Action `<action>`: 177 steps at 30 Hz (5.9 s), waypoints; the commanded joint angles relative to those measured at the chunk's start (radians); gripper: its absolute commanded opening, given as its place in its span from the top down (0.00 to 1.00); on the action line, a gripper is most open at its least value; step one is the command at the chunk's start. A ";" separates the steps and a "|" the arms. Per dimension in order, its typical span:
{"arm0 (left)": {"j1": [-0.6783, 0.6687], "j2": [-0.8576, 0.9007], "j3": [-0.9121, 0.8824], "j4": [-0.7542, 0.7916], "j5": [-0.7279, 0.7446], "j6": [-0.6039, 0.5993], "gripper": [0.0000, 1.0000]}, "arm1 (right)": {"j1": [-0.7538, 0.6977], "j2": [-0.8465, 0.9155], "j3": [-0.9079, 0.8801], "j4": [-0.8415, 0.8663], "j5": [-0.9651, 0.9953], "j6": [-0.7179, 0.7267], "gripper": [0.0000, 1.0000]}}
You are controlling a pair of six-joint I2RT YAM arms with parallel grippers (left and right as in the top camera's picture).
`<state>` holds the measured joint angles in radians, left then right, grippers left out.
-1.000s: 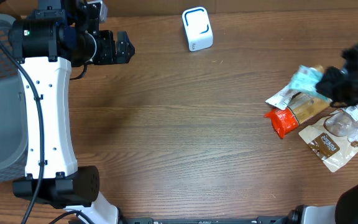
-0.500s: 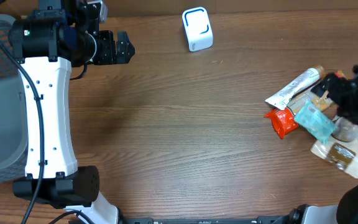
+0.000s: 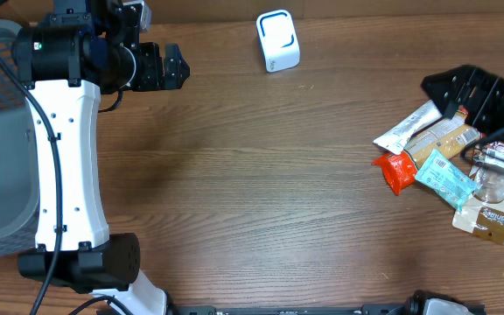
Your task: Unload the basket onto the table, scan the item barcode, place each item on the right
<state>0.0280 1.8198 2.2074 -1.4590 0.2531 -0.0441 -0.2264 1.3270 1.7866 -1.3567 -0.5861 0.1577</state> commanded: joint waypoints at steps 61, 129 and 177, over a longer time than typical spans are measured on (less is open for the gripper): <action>0.004 0.003 0.003 0.000 -0.001 0.022 0.00 | 0.164 -1.324 -1.778 1.279 0.515 -0.031 0.00; -0.016 -1.510 -2.015 1.522 -0.201 0.178 0.00 | 0.164 -1.324 -1.778 1.279 0.515 -0.031 0.00; -0.016 -1.815 -2.203 1.384 -0.205 0.306 0.00 | 0.164 -1.324 -1.778 1.279 0.515 -0.031 0.00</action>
<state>0.0193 0.0170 0.0120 -0.0761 0.0620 0.2436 -0.0696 0.0128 0.0185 -0.0826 -0.0780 0.1299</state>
